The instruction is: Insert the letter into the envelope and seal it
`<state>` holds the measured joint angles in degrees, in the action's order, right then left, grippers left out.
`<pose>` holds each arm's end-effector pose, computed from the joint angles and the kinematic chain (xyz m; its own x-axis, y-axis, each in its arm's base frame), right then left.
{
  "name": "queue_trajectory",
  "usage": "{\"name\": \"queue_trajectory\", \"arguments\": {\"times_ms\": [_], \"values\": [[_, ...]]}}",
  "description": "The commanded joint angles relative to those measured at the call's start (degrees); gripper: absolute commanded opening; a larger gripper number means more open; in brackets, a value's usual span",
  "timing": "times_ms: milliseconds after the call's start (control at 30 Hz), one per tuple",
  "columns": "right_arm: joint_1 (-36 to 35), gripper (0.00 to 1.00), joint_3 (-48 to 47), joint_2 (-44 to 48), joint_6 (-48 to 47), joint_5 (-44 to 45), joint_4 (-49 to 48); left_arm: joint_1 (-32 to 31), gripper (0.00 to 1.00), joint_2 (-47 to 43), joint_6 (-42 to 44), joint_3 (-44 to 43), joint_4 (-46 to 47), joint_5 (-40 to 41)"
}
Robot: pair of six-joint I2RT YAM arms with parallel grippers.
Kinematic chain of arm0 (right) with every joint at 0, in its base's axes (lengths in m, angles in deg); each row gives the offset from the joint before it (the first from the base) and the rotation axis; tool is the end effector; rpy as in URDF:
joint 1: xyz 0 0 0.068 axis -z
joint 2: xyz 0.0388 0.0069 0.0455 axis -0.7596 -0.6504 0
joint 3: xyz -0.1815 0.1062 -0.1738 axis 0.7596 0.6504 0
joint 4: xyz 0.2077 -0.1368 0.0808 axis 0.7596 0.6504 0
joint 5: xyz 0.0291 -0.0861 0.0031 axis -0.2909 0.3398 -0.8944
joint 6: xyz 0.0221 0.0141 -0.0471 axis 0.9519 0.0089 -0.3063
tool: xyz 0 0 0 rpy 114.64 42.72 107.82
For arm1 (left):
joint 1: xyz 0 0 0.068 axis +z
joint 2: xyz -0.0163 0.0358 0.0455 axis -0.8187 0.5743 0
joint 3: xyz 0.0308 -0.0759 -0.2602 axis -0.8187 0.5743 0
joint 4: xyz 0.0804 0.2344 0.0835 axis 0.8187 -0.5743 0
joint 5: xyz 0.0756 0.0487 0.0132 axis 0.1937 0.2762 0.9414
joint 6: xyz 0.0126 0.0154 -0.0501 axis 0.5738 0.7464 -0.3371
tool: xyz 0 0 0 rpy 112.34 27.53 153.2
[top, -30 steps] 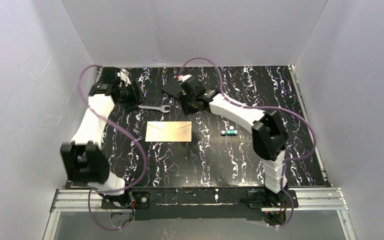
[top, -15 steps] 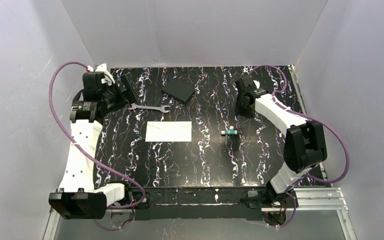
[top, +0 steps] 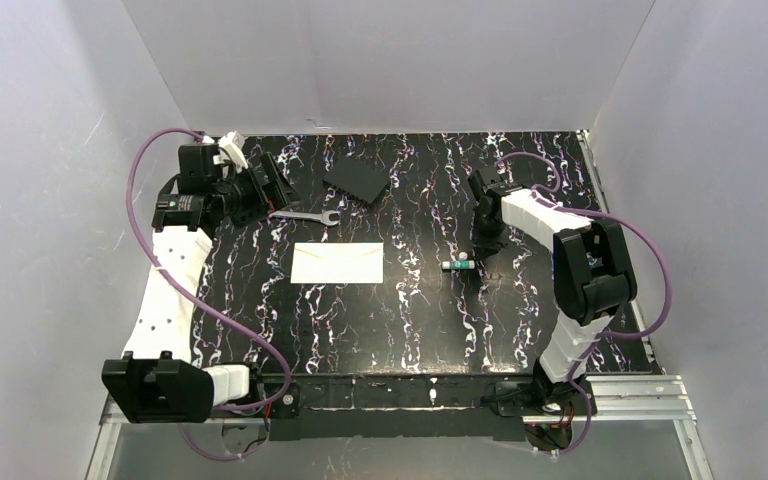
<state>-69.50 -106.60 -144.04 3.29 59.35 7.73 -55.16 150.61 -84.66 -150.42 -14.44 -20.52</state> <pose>0.3330 0.1135 0.1864 -0.9154 0.1504 -0.3734 0.1765 0.9836 -0.0365 0.2574 -0.0148 0.3845 -0.6463 -0.3609 -0.6724 0.0756 0.8465 -0.5270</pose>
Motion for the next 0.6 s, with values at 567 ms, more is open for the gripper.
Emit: {"name": "queue_trajectory", "arguments": {"times_ms": [567], "values": [[-4.89,0.25,1.98,2.02,-1.78,-7.68,1.68,-0.48,0.98,2.12,-2.25,-1.93,0.24,-4.89]]}}
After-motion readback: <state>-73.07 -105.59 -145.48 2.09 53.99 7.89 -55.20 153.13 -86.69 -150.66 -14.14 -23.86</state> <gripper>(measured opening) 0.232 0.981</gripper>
